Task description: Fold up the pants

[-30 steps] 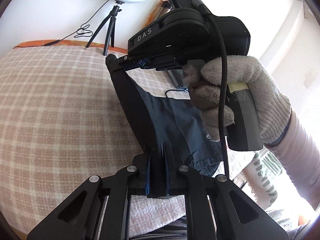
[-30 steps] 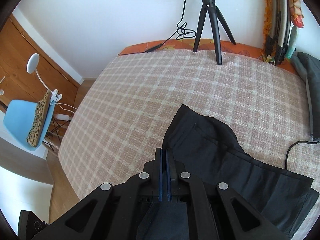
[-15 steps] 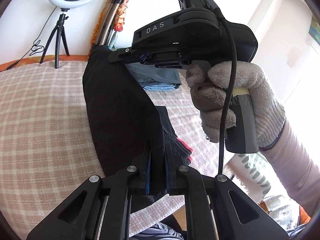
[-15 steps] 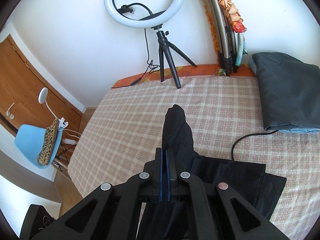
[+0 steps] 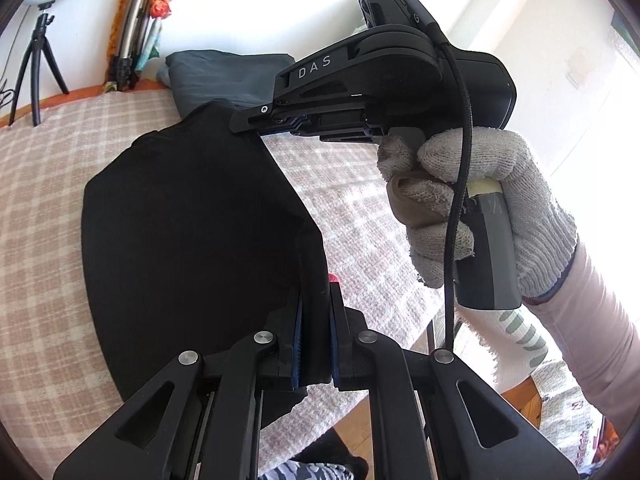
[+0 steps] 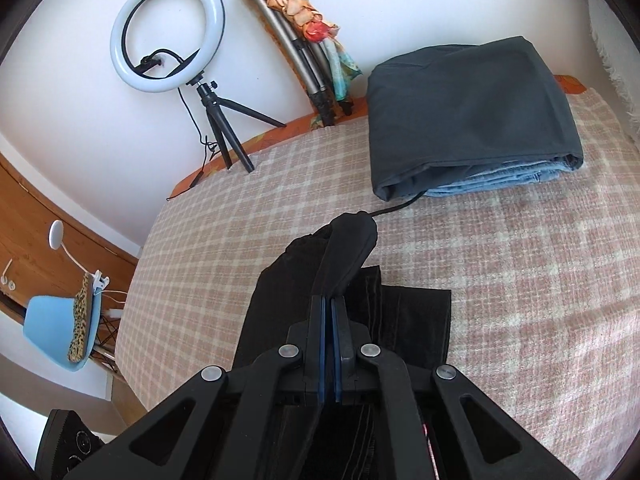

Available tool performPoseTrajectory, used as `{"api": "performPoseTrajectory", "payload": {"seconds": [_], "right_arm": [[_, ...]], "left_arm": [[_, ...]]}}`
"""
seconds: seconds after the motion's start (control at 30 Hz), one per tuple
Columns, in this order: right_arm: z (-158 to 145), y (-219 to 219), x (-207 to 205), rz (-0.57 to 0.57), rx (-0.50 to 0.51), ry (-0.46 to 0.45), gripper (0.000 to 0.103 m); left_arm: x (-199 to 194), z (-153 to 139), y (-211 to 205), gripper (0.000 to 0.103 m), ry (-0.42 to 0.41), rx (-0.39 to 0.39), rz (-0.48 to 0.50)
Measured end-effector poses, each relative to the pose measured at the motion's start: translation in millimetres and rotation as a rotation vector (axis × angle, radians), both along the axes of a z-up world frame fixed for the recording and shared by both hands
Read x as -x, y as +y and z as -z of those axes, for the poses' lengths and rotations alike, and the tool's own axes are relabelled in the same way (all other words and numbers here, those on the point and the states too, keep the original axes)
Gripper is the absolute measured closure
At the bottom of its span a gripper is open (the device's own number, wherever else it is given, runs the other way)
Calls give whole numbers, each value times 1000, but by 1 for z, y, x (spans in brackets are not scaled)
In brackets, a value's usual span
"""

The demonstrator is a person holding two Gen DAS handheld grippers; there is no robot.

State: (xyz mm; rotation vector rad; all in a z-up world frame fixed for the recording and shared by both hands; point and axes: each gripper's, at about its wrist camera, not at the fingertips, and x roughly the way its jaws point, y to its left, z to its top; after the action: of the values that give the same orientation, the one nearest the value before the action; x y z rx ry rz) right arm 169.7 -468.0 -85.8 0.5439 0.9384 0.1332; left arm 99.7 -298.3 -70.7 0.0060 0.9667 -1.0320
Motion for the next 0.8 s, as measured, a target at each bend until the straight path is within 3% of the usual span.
{"api": "performPoseTrajectory", "payload": {"seconds": [0.2,0.7,0.8], "right_arm": [[20,-22,-1,34,-21,21,103],[55,-38,1,54,-6,63,103],[59,-37,-3,44,-2,74,103]], "left_arm": [[-3,13,-24,94,39,-5,-4],[25,28,-49,94,-9,-72,13],[34,25,-52,81,-17,-74,42]]}}
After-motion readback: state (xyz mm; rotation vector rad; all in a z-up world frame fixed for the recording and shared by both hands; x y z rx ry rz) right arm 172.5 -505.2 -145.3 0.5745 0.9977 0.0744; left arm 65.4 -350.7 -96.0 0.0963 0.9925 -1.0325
